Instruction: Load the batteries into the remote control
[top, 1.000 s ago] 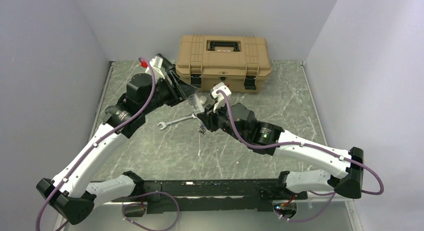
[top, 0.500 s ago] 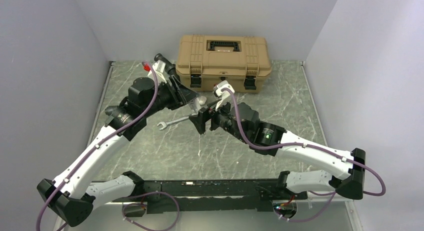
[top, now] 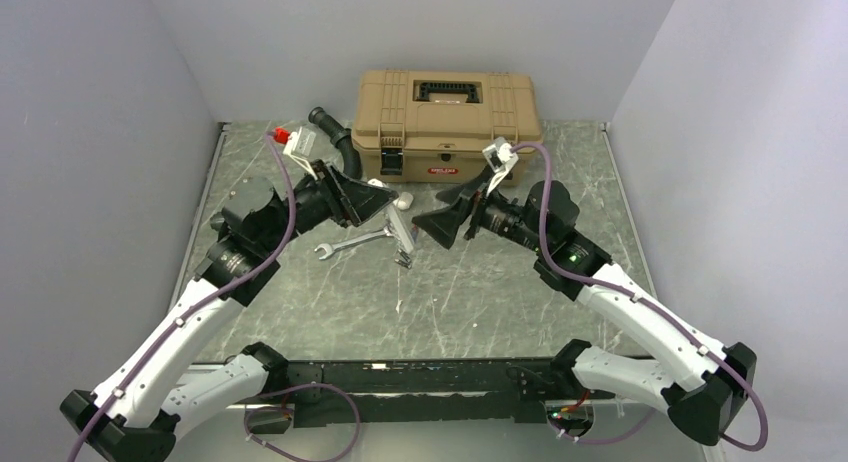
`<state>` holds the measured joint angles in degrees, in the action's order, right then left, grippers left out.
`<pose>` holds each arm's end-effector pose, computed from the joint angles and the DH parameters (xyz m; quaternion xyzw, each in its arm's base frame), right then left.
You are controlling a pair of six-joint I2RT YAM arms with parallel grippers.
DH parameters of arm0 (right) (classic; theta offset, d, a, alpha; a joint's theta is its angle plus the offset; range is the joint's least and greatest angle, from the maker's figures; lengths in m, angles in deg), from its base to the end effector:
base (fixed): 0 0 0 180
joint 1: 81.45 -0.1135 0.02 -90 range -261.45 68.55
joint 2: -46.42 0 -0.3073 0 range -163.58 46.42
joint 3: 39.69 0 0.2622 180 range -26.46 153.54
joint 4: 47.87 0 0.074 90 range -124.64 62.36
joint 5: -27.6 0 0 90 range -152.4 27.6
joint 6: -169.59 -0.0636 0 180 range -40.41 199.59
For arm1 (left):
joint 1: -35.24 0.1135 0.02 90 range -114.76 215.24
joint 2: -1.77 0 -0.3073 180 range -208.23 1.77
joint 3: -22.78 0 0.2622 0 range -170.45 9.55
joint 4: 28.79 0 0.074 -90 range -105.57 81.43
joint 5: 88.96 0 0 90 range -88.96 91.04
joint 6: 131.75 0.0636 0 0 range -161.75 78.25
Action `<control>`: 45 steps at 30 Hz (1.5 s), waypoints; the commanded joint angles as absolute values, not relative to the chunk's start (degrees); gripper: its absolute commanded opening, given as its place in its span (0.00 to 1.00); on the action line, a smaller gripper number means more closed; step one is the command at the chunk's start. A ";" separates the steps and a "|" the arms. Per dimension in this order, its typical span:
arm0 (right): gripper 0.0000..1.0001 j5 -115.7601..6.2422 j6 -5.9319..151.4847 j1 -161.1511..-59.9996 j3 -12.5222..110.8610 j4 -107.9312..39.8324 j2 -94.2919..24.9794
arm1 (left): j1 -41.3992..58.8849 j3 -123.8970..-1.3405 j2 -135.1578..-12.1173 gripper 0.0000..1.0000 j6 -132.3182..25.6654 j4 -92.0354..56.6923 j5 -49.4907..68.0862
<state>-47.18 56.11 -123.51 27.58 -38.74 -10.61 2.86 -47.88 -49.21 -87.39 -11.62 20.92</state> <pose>0.1716 0.1773 0.4205 -0.2053 0.6697 0.4610 0.5448 0.1633 -0.1292 0.4464 0.0452 0.6909 -0.5407 0.4778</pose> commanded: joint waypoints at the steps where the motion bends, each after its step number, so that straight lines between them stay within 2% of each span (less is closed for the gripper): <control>1: 1.00 -24.48 51.02 -122.58 26.58 -46.93 -10.61 | 3.27 -48.30 -49.13 0.00 -85.42 -23.12 29.70; 8: 1.00 -19.17 44.76 -122.51 23.49 -56.77 -11.32 | 3.30 -48.85 -49.91 0.00 -84.93 -25.20 32.23; 20: 0.98 -16.38 42.12 -122.49 24.19 -61.64 -14.97 | 3.30 -49.20 -51.15 0.00 -86.44 -30.79 37.51; 22: 0.94 -15.93 41.87 -122.48 24.29 -62.07 -15.36 | 3.34 -49.06 -51.09 0.00 -86.56 -31.23 37.76; 27: 0.74 -15.25 40.78 -122.49 23.65 -63.79 -15.77 | 3.26 -49.03 -50.97 0.00 -86.46 -31.47 37.48; 30: 0.67 -14.52 40.08 -122.48 23.72 -64.60 -16.32 | 3.26 -48.85 -50.97 0.00 -86.61 -31.72 37.21; 35: 0.63 -13.64 39.26 -122.51 23.93 -65.54 -17.25 | 3.32 -48.83 -50.92 0.00 -86.61 -31.77 36.61; 39: 0.68 -13.28 39.18 -122.51 24.46 -65.25 -17.80 | 3.32 -49.17 -50.94 0.00 -86.40 -31.87 36.42; 43: 0.58 -13.40 38.99 -122.54 24.09 -65.95 -17.46 | 3.26 -49.23 -51.06 0.00 -86.48 -31.88 36.57; 45: 0.46 -13.53 39.28 -122.54 24.14 -65.77 -17.26 | 3.33 -49.02 -51.07 0.00 -86.57 -31.85 36.32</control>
<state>-14.13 39.47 -122.57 23.38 -62.02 -18.02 3.19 -47.88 -51.35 -86.19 -28.39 36.15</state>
